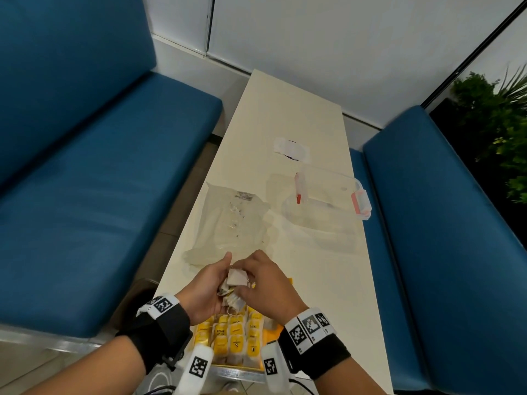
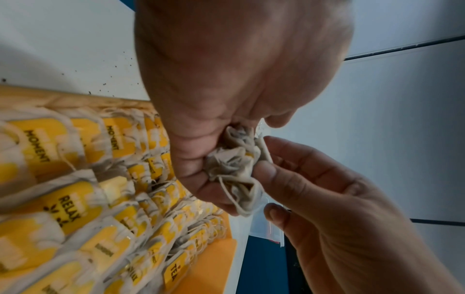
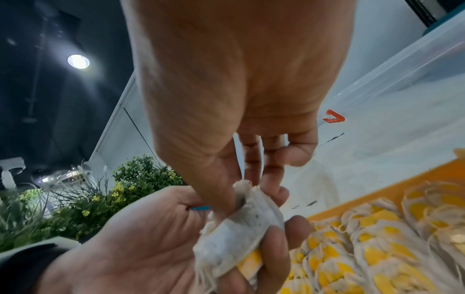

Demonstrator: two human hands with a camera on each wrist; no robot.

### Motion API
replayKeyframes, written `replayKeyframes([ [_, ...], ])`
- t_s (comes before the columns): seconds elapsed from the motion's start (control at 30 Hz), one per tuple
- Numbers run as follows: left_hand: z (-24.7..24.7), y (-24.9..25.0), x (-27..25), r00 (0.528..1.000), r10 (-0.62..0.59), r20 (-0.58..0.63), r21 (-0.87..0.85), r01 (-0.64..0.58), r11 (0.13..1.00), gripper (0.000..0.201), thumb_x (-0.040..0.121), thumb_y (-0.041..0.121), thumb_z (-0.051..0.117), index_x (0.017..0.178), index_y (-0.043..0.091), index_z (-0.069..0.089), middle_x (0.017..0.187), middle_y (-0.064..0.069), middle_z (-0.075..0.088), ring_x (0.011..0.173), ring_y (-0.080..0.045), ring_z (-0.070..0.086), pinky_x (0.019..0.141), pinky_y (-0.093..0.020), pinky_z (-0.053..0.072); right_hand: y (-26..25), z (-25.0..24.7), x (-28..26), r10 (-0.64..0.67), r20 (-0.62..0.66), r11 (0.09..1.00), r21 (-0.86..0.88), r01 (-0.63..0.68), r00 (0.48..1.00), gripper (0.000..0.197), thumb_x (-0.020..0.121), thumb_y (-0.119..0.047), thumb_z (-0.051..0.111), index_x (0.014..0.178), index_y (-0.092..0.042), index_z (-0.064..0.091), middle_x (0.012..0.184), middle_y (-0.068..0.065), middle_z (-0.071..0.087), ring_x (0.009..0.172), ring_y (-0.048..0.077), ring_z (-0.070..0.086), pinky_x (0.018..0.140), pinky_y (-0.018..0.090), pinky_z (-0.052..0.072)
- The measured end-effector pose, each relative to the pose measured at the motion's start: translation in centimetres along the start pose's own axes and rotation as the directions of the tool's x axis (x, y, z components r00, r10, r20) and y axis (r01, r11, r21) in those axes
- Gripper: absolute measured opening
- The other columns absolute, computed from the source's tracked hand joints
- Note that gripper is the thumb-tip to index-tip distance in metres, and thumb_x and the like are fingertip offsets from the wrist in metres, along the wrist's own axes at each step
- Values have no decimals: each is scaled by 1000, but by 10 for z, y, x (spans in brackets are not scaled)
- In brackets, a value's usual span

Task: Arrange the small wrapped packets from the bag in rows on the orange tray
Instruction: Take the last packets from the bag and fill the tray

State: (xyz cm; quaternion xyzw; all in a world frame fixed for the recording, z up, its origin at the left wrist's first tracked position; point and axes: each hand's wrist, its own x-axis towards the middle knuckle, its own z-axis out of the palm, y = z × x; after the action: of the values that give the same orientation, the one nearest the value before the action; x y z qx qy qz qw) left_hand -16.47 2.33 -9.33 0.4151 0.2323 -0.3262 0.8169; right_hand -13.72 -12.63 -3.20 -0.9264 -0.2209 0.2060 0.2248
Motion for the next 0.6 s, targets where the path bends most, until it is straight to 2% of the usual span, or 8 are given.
replayKeyframes([
  [0.1,0,-1,0,1000,-2,17,-18,2,1000,72,102,64,32,128,6,66,116,-21,68,100,-32,61,73,-36,52,-1,-2,1,20,9,999,47,-20,1000,53,81,-34,74,131,-24,59,106,-10,43,90,8,54,87,31,51],
  [0.2,0,0,0,1000,-2,18,-36,3,999,69,102,63,33,128,7,66,117,-20,70,101,-31,65,74,-37,55,-1,0,2,37,-19,999,29,-37,999,43,87,-35,70,128,-22,62,106,-8,44,86,7,52,86,32,51],
  [0.33,1,0,-1,1000,1,23,-31,0,1000,66,104,59,32,122,5,67,102,-15,74,84,-26,70,63,-31,55,-1,2,0,31,-48,999,28,-29,998,34,86,-26,70,119,-24,63,105,-9,43,87,11,55,83,35,53],
  [0.47,-2,0,-3,999,1,41,-43,1,999,58,102,56,44,118,6,69,105,-18,69,93,-29,66,77,-37,52,-1,0,-1,-20,-144,998,53,28,989,18,90,-13,64,107,-17,68,102,-4,51,86,12,57,78,23,47],
  [0.53,-2,-1,-4,999,4,40,-47,-2,999,48,102,48,49,115,7,69,101,-17,69,85,-26,68,70,-34,54,0,-2,-2,-42,-181,997,61,54,983,13,91,-11,63,100,-16,70,98,-3,52,83,12,57,74,17,43],
  [0.6,-3,-3,-4,999,26,28,-55,-24,998,39,100,39,54,116,6,67,98,-16,69,80,-25,68,65,-31,54,1,-5,-3,-44,-207,996,70,59,977,12,89,-14,65,97,-20,72,92,-4,51,81,10,56,71,17,43],
])
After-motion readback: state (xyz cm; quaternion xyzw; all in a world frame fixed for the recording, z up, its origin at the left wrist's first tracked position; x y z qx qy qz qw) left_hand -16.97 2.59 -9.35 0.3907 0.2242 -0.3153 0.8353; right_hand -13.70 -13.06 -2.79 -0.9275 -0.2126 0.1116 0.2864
